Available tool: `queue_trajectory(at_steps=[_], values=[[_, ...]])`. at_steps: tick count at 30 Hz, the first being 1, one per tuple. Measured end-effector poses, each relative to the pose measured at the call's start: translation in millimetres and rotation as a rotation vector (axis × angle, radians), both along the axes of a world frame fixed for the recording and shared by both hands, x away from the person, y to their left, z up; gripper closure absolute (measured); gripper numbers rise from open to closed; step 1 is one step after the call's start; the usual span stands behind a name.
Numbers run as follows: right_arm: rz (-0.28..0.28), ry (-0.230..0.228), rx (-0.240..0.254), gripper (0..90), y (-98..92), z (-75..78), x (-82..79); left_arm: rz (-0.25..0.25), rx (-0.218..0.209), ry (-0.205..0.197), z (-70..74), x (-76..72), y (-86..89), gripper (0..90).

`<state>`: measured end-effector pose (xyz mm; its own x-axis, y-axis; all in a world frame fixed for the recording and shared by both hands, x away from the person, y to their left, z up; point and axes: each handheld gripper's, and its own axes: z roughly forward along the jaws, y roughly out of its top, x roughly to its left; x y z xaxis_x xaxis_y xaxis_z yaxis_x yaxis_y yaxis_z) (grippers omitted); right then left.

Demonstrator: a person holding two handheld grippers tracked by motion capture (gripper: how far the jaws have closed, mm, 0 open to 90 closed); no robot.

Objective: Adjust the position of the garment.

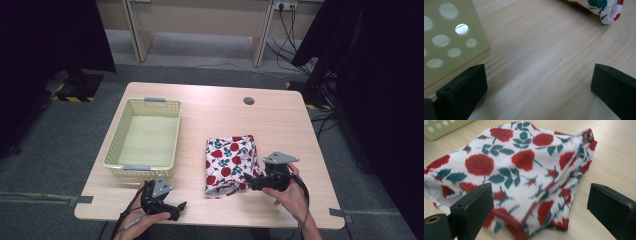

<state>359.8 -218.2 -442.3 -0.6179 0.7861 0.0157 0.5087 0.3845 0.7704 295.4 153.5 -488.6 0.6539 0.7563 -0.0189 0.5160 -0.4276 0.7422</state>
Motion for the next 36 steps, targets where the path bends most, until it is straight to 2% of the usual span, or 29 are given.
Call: queue_trajectory(at_steps=[15,22,36], values=[[-0.025,0.023,-0.008,6.4,-27.2,-19.1,-37.0,-0.005,0.0,0.0,0.0,0.2,0.5,0.0],[-0.025,0.039,-0.03,4.2,-32.6,-27.0,-48.3,-0.006,-0.001,-0.001,-0.1,0.1,0.8,0.0],[-0.064,0.053,-0.023,2.3,-47.6,-33.2,-68.0,-0.01,0.0,-0.001,-0.1,0.6,0.9,0.0]])
